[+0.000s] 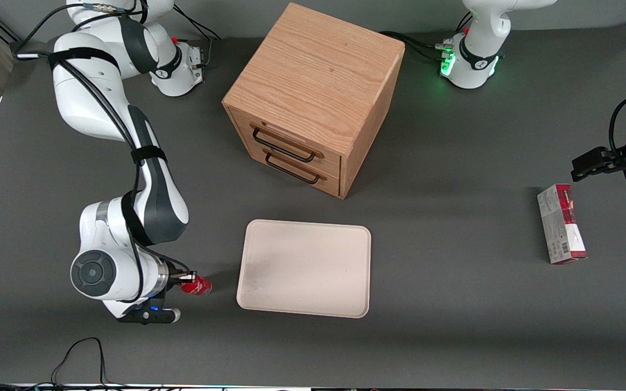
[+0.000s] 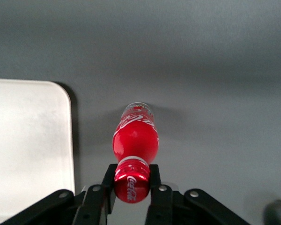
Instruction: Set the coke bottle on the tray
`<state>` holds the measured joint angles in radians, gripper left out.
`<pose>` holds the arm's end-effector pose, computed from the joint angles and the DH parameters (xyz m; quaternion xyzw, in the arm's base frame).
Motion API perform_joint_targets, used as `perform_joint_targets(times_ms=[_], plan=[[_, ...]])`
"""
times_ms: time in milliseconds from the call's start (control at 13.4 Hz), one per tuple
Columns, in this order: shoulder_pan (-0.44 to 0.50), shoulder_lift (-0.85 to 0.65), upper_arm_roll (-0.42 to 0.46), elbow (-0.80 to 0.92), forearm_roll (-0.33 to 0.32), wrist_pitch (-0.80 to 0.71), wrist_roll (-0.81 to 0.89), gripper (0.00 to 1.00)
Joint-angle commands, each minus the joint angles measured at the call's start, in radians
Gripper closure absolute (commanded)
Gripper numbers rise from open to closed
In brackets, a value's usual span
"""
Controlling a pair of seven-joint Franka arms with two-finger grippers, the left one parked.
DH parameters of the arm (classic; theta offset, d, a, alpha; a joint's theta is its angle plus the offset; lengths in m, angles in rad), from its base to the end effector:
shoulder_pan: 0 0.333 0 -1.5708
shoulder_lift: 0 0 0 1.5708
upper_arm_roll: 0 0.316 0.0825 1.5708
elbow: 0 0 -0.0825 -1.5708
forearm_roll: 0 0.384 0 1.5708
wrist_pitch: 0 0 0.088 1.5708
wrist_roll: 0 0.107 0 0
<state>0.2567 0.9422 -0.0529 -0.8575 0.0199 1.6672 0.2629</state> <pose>0.7500 0.1739 0.3281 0.9975 -0.0216 -0.0611 0.0271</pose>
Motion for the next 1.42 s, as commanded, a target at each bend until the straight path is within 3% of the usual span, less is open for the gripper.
perform_joint_targets(times_ms=[0, 374, 524, 973, 1347], plan=[[0.003, -0.041, 0.004, 0.028, -0.011, -0.136, 0.026, 1.00], [-0.019, -0.299, -0.002, 0.025, 0.003, -0.442, -0.079, 1.00], [-0.027, -0.426, -0.010, -0.068, 0.005, -0.506, -0.138, 1.00], [-0.019, -0.862, -0.013, -0.682, 0.002, -0.259, -0.151, 1.00], [-0.014, -0.939, -0.011, -0.776, -0.003, -0.244, -0.151, 1.00]])
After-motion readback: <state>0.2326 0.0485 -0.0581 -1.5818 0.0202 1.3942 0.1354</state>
